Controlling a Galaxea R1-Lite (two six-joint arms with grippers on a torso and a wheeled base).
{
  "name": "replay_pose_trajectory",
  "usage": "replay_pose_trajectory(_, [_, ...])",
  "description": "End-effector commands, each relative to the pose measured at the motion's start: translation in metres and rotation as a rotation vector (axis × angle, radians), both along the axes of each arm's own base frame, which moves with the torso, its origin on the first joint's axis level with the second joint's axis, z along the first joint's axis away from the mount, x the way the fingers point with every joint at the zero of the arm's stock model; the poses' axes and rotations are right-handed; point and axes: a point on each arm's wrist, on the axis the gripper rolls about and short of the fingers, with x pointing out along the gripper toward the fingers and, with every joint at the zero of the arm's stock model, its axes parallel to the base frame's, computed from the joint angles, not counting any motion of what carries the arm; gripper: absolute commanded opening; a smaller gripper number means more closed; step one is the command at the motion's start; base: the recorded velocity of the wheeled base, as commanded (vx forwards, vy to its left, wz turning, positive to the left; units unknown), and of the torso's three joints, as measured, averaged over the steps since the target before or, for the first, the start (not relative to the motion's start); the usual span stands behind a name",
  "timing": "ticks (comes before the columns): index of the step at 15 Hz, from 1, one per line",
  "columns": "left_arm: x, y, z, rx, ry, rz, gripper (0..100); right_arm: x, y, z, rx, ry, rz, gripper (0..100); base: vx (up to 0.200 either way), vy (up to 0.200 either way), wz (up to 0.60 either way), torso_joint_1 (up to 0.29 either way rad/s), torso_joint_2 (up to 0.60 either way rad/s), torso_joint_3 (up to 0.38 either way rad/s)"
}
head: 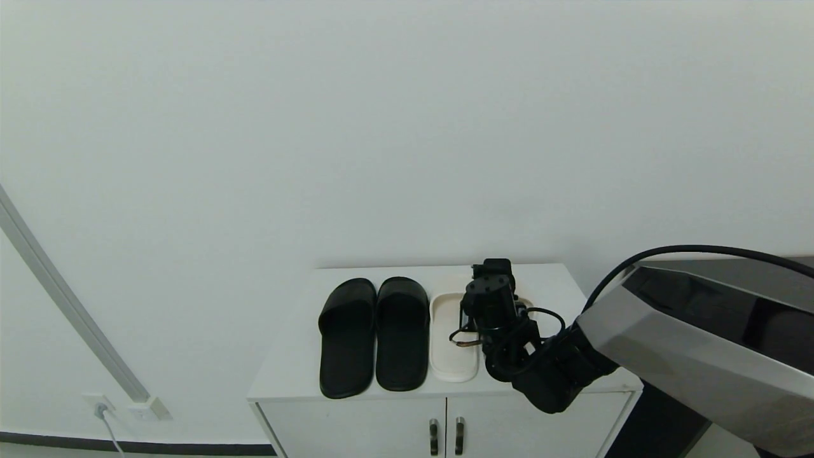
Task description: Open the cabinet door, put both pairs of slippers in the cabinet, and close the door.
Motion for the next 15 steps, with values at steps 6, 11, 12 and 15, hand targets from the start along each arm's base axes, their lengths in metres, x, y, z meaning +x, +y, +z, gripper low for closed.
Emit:
replay_pose_trajectory(6, [0.0,0.0,0.0,-0.001,0.001,0.0,0,-0.002,-0.001,0.005,-0.001,-0.007,0.003,0,0.0,0.0,0.0,0.0,0.0,0.0])
replay_pose_trajectory(11, [0.0,0.0,0.0,-0.006,0.001,-0.001,0,-0.031,-0.025,0.054,0.014,-0.055,0.12,0,0.0,0.0,0.0,0.0,0.0,0.0])
replay_pose_trajectory(12, [0.0,0.0,0.0,-0.006,0.001,0.0,0,-0.036,-0.029,0.059,0.013,-0.065,0.144,0,0.0,0.0,0.0,0.0,0.0,0.0])
replay_pose_trajectory(15, [0.0,0.0,0.0,-0.006,0.001,0.0,0,-0.076,-0.059,0.094,0.006,-0.119,0.337,0,0.0,0.0,0.0,0.0,0.0,0.0])
